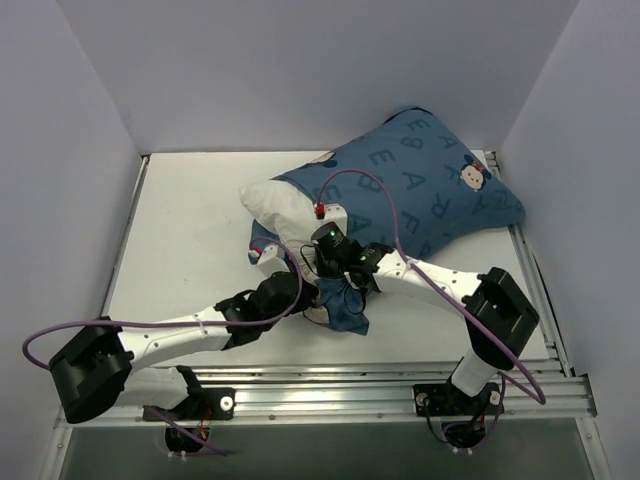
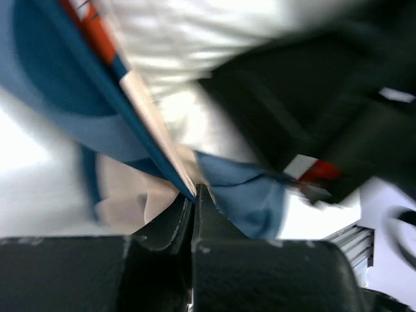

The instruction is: Remove the pillowcase from the pillow

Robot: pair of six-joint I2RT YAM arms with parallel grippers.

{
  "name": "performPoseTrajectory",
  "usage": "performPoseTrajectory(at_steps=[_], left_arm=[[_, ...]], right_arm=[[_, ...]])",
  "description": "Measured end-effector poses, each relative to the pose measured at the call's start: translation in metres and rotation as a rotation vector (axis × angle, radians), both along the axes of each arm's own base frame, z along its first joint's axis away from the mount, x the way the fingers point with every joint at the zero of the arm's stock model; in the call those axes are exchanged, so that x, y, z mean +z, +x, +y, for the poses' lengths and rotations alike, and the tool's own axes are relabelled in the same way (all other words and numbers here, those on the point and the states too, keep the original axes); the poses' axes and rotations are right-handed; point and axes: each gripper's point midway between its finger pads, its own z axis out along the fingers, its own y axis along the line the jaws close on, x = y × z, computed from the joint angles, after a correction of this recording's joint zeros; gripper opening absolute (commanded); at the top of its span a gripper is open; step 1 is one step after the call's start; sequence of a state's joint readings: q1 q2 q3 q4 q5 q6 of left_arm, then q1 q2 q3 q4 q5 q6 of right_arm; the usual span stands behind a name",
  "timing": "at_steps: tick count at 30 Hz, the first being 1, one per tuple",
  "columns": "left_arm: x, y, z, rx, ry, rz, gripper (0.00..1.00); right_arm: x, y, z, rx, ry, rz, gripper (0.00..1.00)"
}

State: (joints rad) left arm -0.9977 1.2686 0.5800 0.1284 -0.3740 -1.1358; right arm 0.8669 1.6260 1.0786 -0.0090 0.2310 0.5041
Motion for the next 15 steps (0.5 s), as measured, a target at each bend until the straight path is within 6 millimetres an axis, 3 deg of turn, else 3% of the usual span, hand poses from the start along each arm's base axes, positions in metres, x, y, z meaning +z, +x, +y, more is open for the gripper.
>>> performPoseTrajectory(at_steps=[5,9,15], left_arm=[[0.042,0.010,-0.005,0.017,0.007,-0.116,0.02],[0.040,0.012,0.004,0.050,0.024,-0.132,0.02],[0.038,0.011,0.006,0.052,0.022,-0.129,0.02]], right_arm=[[0.022,0.014,0.021,0.023,0.122,0.038,0.00],[0.037,0.024,0.031,0.047,0.190,0.077,0.00],[0.056,0.033,0.028,0.067,0.276,0.170,0.00]])
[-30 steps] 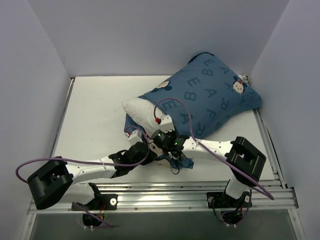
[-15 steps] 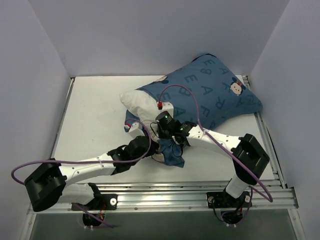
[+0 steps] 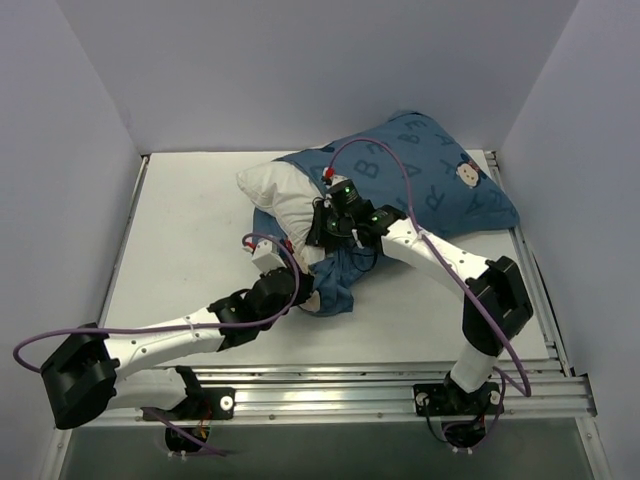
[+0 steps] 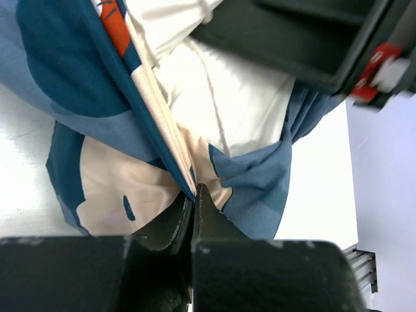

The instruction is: Remove the pillowcase from the pillow

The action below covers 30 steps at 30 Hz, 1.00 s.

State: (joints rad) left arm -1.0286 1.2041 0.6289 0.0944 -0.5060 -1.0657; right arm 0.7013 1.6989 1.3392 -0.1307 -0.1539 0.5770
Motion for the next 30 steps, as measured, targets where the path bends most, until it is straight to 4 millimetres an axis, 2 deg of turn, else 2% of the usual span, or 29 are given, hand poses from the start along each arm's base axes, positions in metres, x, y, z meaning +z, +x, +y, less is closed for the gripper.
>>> performPoseTrajectory(at_steps=[4,11,13,15,19,23,24,27,30], left_arm=[[0.012,0.002,-0.002,-0.007,-0.003,-0.021,0.02],[0.062,0.021,-0.017,-0.036,0.091,-0.125,0.02],[0.067,0.022,-0.020,-0.047,0.121,-0.147,0.02],[0.066,0.022,-0.023,-0.058,0.167,-0.162,0.02],[0.040,0.017,-0.027,-0.082,0.281,-0.149,0.02],[-0.015,0.002,-0.028,-0.140,0.528,-0.081,0.02],[-0.030,-0.003,-0.028,-0.163,0.610,-0.061,0.02],[-0.058,-0.025,-0.041,-0.240,0.747,-0.042,0.02],[-0.064,-0.032,-0.041,-0.254,0.788,-0.034,0.02]], right_arm=[[0.022,0.008,-0.004,-0.005,0.076,0.055,0.00],[0.082,0.045,-0.009,-0.034,0.175,0.025,0.00],[0.092,0.050,-0.013,-0.044,0.197,0.017,0.00],[0.093,0.051,-0.015,-0.048,0.207,0.026,0.00],[0.085,0.048,-0.016,-0.057,0.203,0.056,0.00],[0.082,0.049,-0.017,-0.073,0.214,0.071,0.00],[0.085,0.051,-0.017,-0.076,0.222,0.064,0.00],[0.097,0.060,-0.013,-0.078,0.265,0.033,0.00],[0.117,0.070,-0.006,-0.071,0.318,-0.013,0.00]])
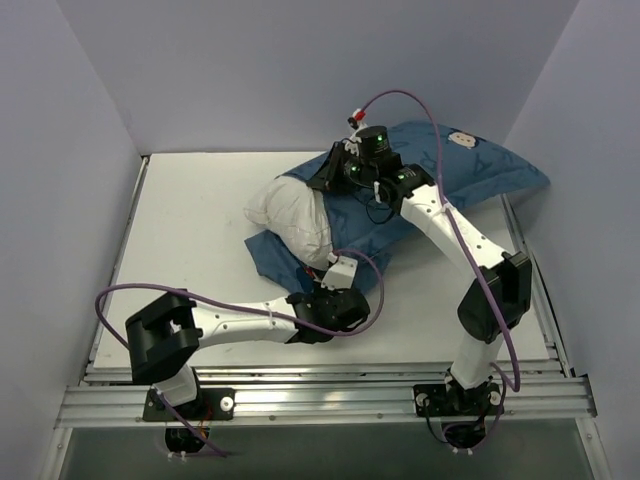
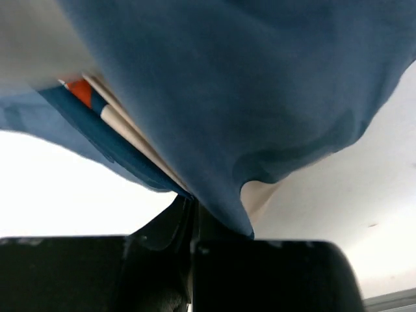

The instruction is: Remove the pillowcase from the pillow

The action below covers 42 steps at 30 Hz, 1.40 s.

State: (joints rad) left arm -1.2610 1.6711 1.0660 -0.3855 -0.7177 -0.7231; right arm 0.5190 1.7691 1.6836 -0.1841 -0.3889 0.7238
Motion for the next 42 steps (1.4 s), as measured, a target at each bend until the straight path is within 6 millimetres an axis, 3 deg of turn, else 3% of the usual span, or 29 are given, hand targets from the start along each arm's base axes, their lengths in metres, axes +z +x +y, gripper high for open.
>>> performPoseTrajectory(at_steps=[2,5,7,9,10,13,16,19,21,22,23,26,29,32,36,42], left_arm=[[-0.002,-0.003,0.007,0.004,0.022,0.018,0.02],[-0.017,-0.019,0.016,-0.020,0.031,0.095,0.04],[-0.026,-0.030,0.024,-0.038,0.032,0.141,0.13],[-0.027,-0.034,0.034,-0.035,0.005,0.177,0.25],[-0.024,-0.035,0.039,-0.025,-0.018,0.188,0.57],[0.000,-0.036,0.047,-0.004,-0.152,0.205,0.95],[0.046,-0.035,0.043,0.002,-0.346,0.180,0.94],[0.091,-0.033,0.042,-0.008,-0.528,0.161,0.94],[0.111,-0.027,0.046,0.004,-0.622,0.164,0.94],[0.118,-0.023,0.049,0.014,-0.657,0.167,0.94],[0.123,-0.018,0.053,0.023,-0.692,0.177,0.94],[0.126,-0.005,0.061,0.046,-0.738,0.211,0.94],[0.121,0.006,0.069,0.060,-0.749,0.250,0.94],[0.119,0.021,0.078,0.082,-0.752,0.270,0.94],[0.134,0.045,0.096,0.123,-0.782,0.237,0.94],[0.145,0.074,0.112,0.155,-0.788,0.198,0.94]], right_arm=[[0.026,0.016,0.002,-0.024,0.055,-0.083,0.00],[0.082,0.046,-0.010,-0.091,0.148,-0.272,0.00],[0.105,0.052,-0.023,-0.124,0.181,-0.344,0.00],[0.114,0.050,-0.034,-0.144,0.194,-0.379,0.00],[0.112,0.045,-0.037,-0.146,0.190,-0.382,0.00],[0.094,0.026,-0.043,-0.131,0.152,-0.362,0.00],[0.059,0.006,-0.054,-0.120,0.066,-0.318,0.02],[0.019,-0.014,-0.073,-0.128,-0.065,-0.260,0.21],[-0.001,-0.026,-0.088,-0.138,-0.149,-0.235,0.40],[-0.008,-0.032,-0.096,-0.144,-0.186,-0.226,0.47],[-0.014,-0.037,-0.104,-0.151,-0.221,-0.223,0.62],[-0.023,-0.051,-0.127,-0.187,-0.309,-0.228,0.82],[-0.029,-0.065,-0.153,-0.251,-0.383,-0.232,0.94],[-0.029,-0.073,-0.175,-0.317,-0.431,-0.236,1.00],[-0.028,-0.076,-0.194,-0.385,-0.474,-0.234,1.00],[-0.039,-0.079,-0.203,-0.412,-0.507,-0.217,1.00]])
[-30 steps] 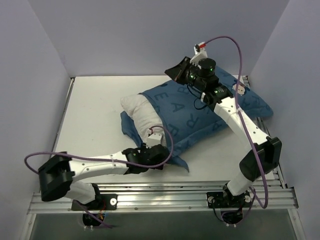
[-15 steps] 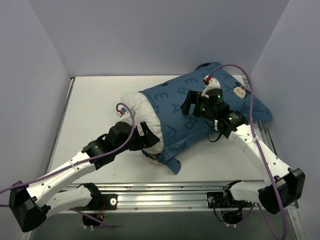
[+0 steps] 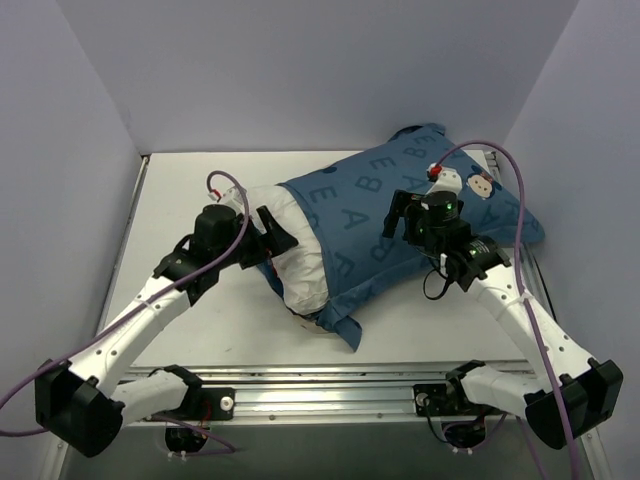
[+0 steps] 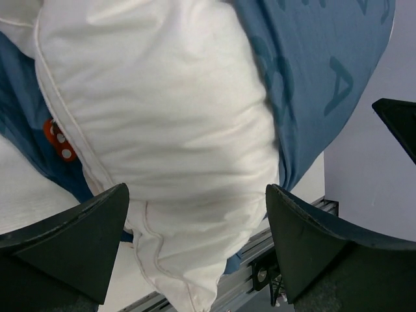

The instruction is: Remove the pillowcase from the pillow

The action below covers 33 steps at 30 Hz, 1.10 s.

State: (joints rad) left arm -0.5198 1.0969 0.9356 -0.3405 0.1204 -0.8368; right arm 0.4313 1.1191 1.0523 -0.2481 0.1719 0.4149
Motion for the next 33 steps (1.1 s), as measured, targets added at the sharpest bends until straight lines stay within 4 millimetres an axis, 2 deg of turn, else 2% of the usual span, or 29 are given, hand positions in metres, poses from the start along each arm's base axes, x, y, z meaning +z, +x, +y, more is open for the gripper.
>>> performPoseTrajectory(at_steps=[4,10,14,17,18,21,22,24,25,26,30,33], left_arm=[[-0.007,0.015,-0.011,-0.036,0.027,0.015,0.94],[-0.031,0.039,-0.024,-0.063,0.060,0.060,0.94],[-0.045,0.042,-0.033,-0.094,0.048,0.088,0.99],[-0.055,0.037,-0.040,-0.109,0.023,0.093,0.86],[-0.058,0.035,-0.043,-0.114,0.017,0.094,0.76],[-0.067,0.028,-0.049,-0.123,-0.004,0.106,0.56],[-0.068,0.026,-0.051,-0.128,-0.010,0.108,0.41],[-0.067,0.024,-0.056,-0.135,-0.028,0.103,0.27],[-0.065,0.024,-0.058,-0.138,-0.034,0.097,0.12],[-0.064,0.024,-0.060,-0.141,-0.040,0.091,0.04],[-0.059,0.024,-0.063,-0.146,-0.049,0.073,0.02],[-0.056,0.024,-0.062,-0.144,-0.051,0.065,0.02]], right_arm=[[-0.008,-0.002,-0.001,0.000,-0.005,0.014,1.00],[-0.017,-0.006,-0.002,0.004,-0.010,0.031,1.00],[-0.019,-0.011,0.006,0.058,-0.002,0.038,1.00],[-0.019,-0.017,0.020,0.119,-0.015,0.034,1.00],[-0.019,-0.021,0.028,0.148,-0.023,0.031,1.00],[-0.015,-0.033,0.060,0.238,-0.053,0.020,0.99],[-0.013,-0.037,0.071,0.264,-0.061,0.014,0.98],[-0.011,-0.042,0.093,0.308,-0.082,0.005,0.98],[-0.011,-0.045,0.103,0.324,-0.097,0.004,0.97],[-0.012,-0.047,0.111,0.336,-0.114,0.001,0.97],[-0.015,-0.051,0.138,0.354,-0.183,-0.007,0.96],[-0.021,-0.049,0.150,0.347,-0.226,-0.010,0.90]])
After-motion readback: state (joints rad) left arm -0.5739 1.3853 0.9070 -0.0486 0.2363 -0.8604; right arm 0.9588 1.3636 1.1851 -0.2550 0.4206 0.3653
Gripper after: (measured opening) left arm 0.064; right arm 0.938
